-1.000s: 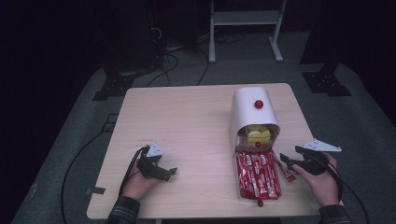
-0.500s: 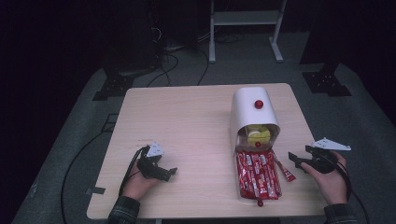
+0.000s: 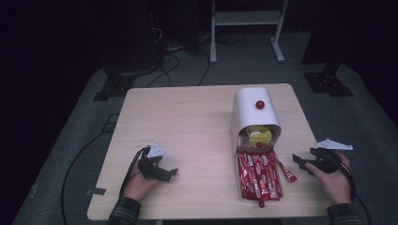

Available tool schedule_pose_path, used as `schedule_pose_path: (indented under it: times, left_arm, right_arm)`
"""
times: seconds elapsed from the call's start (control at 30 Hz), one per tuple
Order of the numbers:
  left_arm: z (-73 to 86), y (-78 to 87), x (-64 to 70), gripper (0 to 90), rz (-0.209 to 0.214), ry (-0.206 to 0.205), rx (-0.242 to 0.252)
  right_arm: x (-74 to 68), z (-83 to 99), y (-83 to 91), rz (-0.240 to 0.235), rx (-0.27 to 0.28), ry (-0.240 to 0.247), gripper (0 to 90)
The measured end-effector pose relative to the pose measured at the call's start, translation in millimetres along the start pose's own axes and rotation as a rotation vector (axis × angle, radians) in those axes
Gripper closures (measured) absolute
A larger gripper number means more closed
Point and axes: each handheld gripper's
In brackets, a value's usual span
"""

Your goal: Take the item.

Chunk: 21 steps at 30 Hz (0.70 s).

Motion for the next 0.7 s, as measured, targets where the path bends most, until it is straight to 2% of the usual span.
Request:
schedule_pose_path:
  times: [0.23,0.47,0.6,0.7]
  left_arm:
    - [-0.1,0.2,0.0,0.0,0.0,-0.001,-0.003]
    - [0.0,0.1,0.0,0.0,-0.001,0.0,-0.002]
    - [-0.1,0.3,0.1,0.0,-0.001,0.0,-0.003]
    - [0.0,0.3,0.2,0.0,-0.001,0.0,-0.002]
  right_arm:
    - [2.5,3.2,-6.2,-0.001,-0.039,0.0,18.5]
    - [3.6,5.8,-9.4,0.002,-0.052,-0.002,17.8]
    - [2.7,8.1,-12.7,0.012,-0.067,0.029,15.7]
    - [2.4,8.7,-13.2,0.017,-0.063,0.03,14.5]
Point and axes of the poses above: each handheld gripper's, and its own axes: y roughly backward along the jaws, z roughly out of its underside, x roughly to its right, and after that the axes turned 3 degrees about y, right-handed
